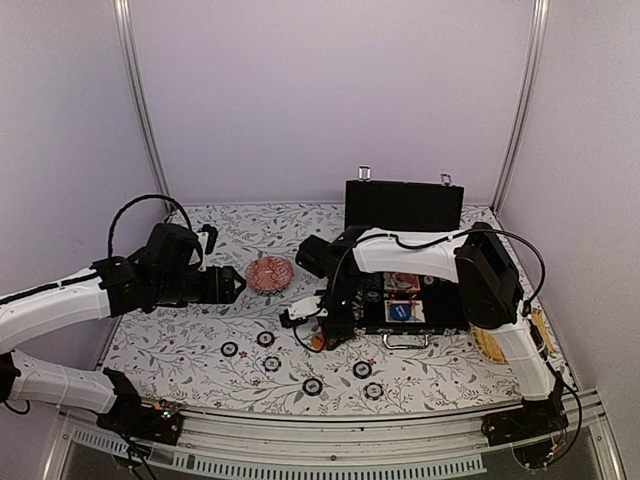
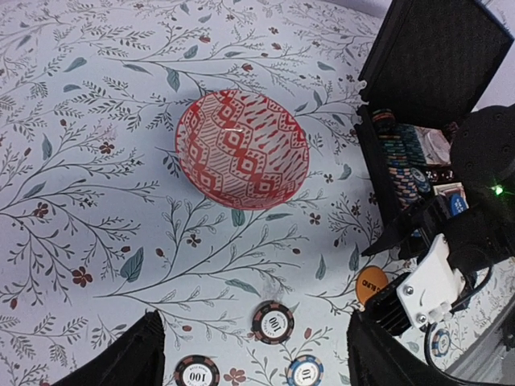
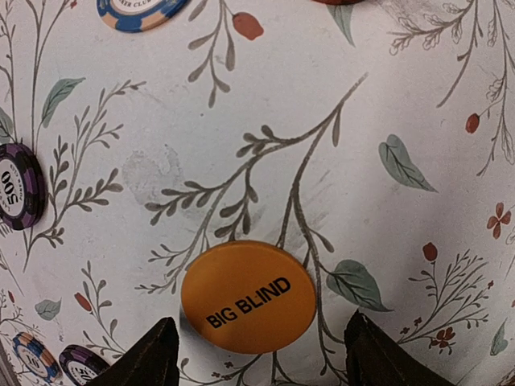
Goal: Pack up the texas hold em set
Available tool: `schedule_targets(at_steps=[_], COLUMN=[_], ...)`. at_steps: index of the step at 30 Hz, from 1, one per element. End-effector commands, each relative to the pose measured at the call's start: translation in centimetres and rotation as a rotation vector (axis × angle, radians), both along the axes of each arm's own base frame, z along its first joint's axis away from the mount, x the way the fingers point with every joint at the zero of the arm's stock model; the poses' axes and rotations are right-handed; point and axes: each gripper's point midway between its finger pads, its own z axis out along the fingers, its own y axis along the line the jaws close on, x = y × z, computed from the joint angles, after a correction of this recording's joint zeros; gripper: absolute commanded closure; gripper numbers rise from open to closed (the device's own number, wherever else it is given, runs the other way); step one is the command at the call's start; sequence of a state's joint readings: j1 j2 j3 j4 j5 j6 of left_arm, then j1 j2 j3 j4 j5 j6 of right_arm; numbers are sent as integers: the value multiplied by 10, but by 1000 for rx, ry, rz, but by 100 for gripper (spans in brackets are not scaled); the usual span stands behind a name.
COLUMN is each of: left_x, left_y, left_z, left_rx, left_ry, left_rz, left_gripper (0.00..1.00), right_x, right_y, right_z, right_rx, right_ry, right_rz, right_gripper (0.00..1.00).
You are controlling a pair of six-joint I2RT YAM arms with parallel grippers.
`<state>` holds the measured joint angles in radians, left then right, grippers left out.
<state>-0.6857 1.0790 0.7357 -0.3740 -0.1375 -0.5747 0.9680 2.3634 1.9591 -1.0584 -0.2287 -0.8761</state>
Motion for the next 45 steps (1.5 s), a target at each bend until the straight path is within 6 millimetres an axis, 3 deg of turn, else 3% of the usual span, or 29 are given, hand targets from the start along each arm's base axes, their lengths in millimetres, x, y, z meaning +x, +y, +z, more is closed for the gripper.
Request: schedule_targets(at_steps=[1, 17, 34, 45], left_x=[4, 3, 6, 6], left_y=[0, -2, -7, -8], left_z=[2, 1, -4, -4], left_rx=[-34, -43, -43, -45], left_ry=[-12, -8, 5, 7], left_rz=[7, 4, -8, -13], left_gripper=[22, 22, 22, 22], right_x=[-11, -16, -41, -37], right_y=[-4, -6, 9, 1], right_z=[-22, -39, -31, -39], right_rx=[-82, -171, -82, -128], right_ry=[-4, -120, 4, -19], right_rz=[24, 16, 15, 7], right_gripper=[29, 39, 40, 51])
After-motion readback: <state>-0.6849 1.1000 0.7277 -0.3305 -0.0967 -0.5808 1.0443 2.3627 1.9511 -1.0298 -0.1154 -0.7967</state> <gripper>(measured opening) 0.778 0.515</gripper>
